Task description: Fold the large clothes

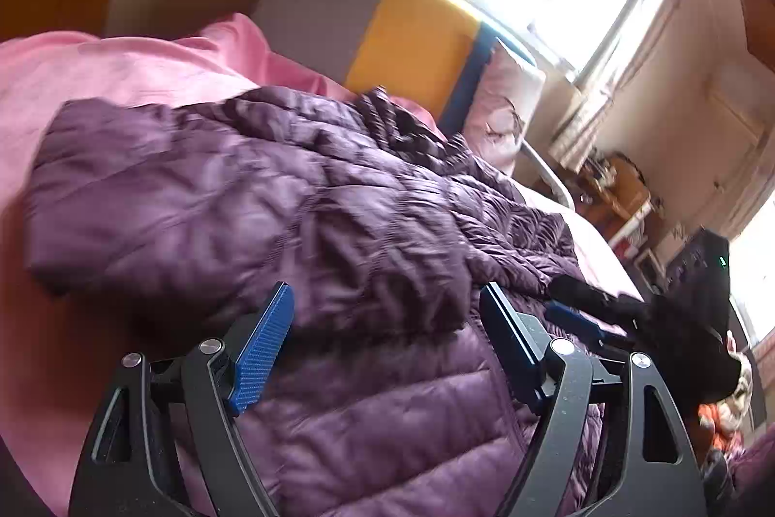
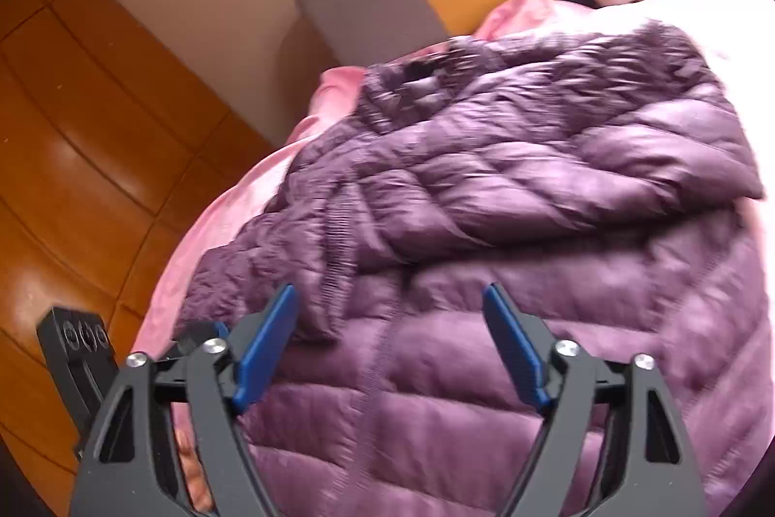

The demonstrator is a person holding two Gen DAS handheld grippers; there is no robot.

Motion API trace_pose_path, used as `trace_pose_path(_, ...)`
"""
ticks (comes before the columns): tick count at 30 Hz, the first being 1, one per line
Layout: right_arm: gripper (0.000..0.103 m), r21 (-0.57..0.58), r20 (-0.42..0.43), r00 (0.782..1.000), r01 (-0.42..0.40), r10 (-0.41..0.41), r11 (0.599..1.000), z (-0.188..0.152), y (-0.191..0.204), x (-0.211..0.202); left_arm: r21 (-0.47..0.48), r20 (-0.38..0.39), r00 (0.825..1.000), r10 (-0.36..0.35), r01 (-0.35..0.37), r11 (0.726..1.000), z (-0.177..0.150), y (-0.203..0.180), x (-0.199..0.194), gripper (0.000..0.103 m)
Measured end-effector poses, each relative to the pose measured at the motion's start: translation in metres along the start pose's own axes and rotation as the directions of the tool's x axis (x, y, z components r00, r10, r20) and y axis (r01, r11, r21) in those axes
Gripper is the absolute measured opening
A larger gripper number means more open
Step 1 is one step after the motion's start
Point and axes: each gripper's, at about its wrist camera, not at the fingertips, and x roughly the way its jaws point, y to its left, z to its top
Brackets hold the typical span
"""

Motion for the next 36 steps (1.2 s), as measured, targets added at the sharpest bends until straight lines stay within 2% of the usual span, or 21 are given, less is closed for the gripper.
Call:
trace_pose_path(5, 0.073, -0.083, -0.113, 0.994, -0.02, 0.01, 0.996, 0.0, 0.041, 0.055, -0.061, 0.008, 0.999, 0.037, -0.036, 0.997, -0.016, 0.025, -0.025, 0.078)
trace_pose_path(6, 0.064, -0.109, -0.14, 0.99, -0.007, -0.009, 0.994, -0.003, 0.049, 0.068, -0.069, 0.002, 0.999, 0.036, -0.035, 0.997, -0.019, 0.028, -0.026, 0.078)
trace_pose_path(7, 0.043, -0.143, -0.168, 0.985, 0.019, -0.043, 0.989, -0.003, 0.057, 0.082, -0.075, -0.009, 0.999, 0.035, -0.035, 0.997, -0.023, 0.03, -0.026, 0.078)
trace_pose_path(8, 0.034, -0.174, -0.181, 0.981, 0.039, -0.071, 0.984, -0.003, 0.066, 0.089, -0.077, -0.017, 0.999, 0.033, -0.034, 0.996, -0.026, 0.032, -0.027, 0.078)
trace_pose_path(9, 0.02, -0.196, -0.171, 0.982, 0.05, -0.085, 0.979, 0.0, 0.074, 0.089, -0.075, -0.023, 0.999, 0.028, -0.03, 0.997, -0.028, 0.033, -0.029, 0.078)
trace_pose_path(10, 0.014, -0.211, -0.144, 0.987, 0.043, -0.075, 0.976, 0.005, 0.083, 0.082, -0.071, -0.026, 0.999, 0.021, -0.023, 0.997, -0.029, 0.032, -0.028, 0.078)
trace_pose_path(13, 0.01, -0.241, -0.033, 0.999, 0.025, -0.034, 0.97, 0.028, 0.108, 0.045, -0.063, -0.016, 1.0, 0.002, -0.003, 0.998, -0.026, 0.03, -0.028, 0.078)
trace_pose_path(15, 0.009, -0.257, 0.045, 0.999, 0.018, -0.006, 0.966, 0.045, 0.119, 0.017, -0.063, -0.013, 1.0, -0.004, 0.003, 0.998, -0.019, 0.027, -0.022, 0.078)
trace_pose_path(18, 0.009, -0.261, 0.168, 0.986, 0.055, -0.011, 0.964, 0.069, 0.124, -0.025, -0.064, -0.003, 1.0, -0.01, 0.009, 0.998, -0.004, 0.022, -0.011, 0.078)
trace_pose_path(20, 0.009, -0.255, 0.253, 0.966, 0.12, -0.053, 0.96, 0.082, 0.118, -0.049, -0.069, -0.006, 1.0, -0.003, 0.003, 0.998, 0.005, 0.022, -0.002, 0.079)
trace_pose_path(22, 0.009, -0.218, 0.294, 0.951, 0.164, -0.096, 0.962, 0.093, 0.1, -0.064, -0.072, -0.009, 1.0, 0.01, -0.011, 0.997, 0.013, 0.023, 0.005, 0.08)
trace_pose_path(26, 0.009, -0.096, 0.285, 0.936, 0.242, -0.206, 0.966, 0.098, 0.041, -0.072, -0.068, -0.03, 0.999, 0.039, -0.041, 0.997, 0.02, 0.026, 0.024, 0.08)
trace_pose_path(29, 0.009, -0.009, 0.22, 0.932, 0.299, -0.29, 0.954, 0.089, -0.007, -0.062, -0.077, -0.075, 0.994, 0.074, -0.079, 0.994, 0.019, 0.032, 0.037, 0.08)
trace_pose_path(32, 0.009, 0.055, 0.156, 0.931, 0.326, -0.33, 0.944, 0.078, -0.047, -0.049, -0.095, -0.09, 0.992, 0.083, -0.091, 0.991, 0.015, 0.039, 0.036, 0.08)
trace_pose_path(36, 0.009, 0.085, 0.121, 0.93, 0.338, -0.346, 0.937, 0.068, -0.075, -0.04, -0.073, -0.06, 0.992, 0.114, -0.118, 0.99, 0.017, 0.038, 0.019, 0.08)
